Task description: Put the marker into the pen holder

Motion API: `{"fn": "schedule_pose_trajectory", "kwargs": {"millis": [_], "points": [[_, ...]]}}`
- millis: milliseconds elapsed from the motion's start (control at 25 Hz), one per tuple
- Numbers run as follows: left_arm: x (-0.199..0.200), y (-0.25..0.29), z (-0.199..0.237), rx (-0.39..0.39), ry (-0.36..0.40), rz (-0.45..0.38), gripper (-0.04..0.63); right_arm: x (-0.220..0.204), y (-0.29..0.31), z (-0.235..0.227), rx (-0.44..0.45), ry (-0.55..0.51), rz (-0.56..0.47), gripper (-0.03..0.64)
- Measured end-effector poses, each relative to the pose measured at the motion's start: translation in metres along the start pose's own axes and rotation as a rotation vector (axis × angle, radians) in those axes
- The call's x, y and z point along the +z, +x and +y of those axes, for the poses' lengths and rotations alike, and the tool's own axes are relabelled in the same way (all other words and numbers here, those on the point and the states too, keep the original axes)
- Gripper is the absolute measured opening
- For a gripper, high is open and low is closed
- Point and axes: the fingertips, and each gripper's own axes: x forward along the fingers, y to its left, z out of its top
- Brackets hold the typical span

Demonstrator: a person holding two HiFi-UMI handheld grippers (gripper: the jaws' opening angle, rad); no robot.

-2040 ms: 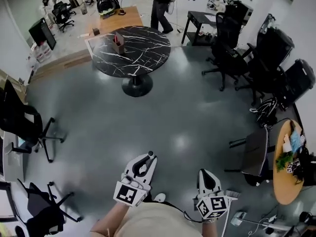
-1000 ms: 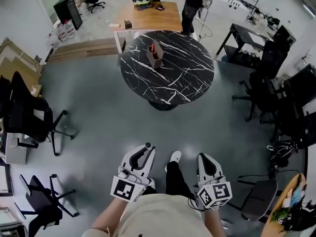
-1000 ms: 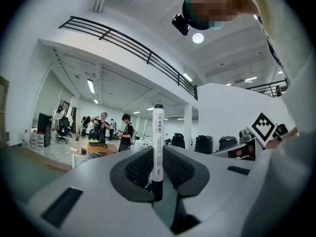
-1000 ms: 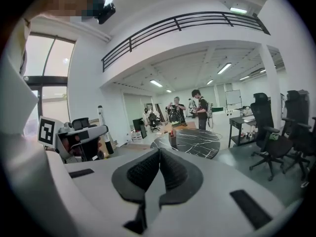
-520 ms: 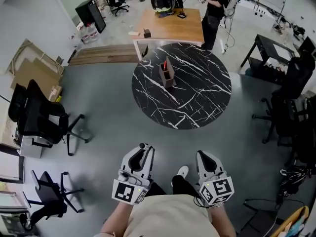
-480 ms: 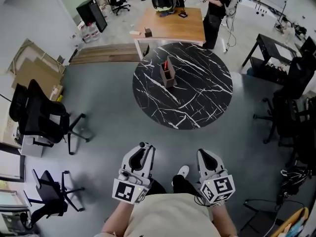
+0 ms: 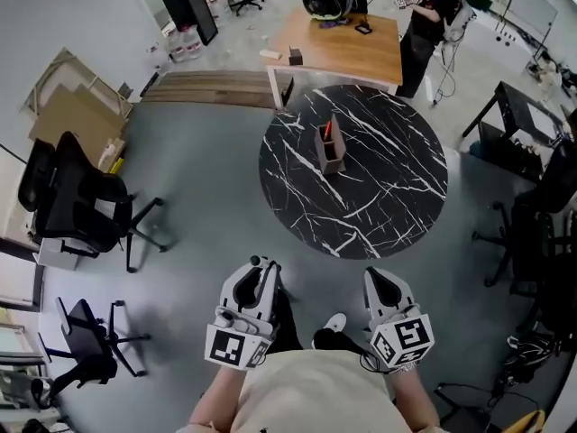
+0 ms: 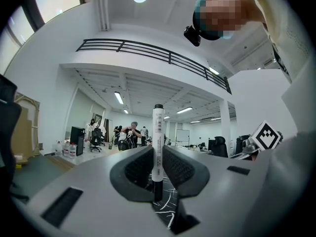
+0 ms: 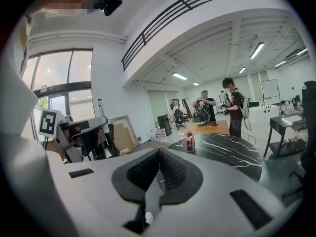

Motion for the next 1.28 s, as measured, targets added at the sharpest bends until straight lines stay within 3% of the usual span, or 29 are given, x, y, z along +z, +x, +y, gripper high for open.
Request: {"fn": "schedule_pose_trajectory", "kwargs": {"millis": [200,480,680,1080,1280], "points": [[-0.014,0.046,0.061,-0.051,-0.032,0.01,0.066,0.006,0.062,0.002,-0.057,-0.009,0.037,0.017],[-0.008,0.135,0.147,-0.237,-0.02,0.03,0.066,0.043,0.168,0.004,-0.187,0.034,0.039,0.017],[0.004,0.194,0.183,-0.347,-0.069,0.003,0.066,0.057,0.211,0.004,-0.291,0.106,0.007,0.017],[-0.009,0.288,0.155,-0.565,-0.045,0.014,0.066,0.056,0.221,-0.05,-0.475,0.2,-0.005,0.017],[-0.014,0.335,0.119,-0.616,-0.06,0.012,0.066,0.054,0.234,-0.099,-0.501,0.259,-0.052,0.017]]}}
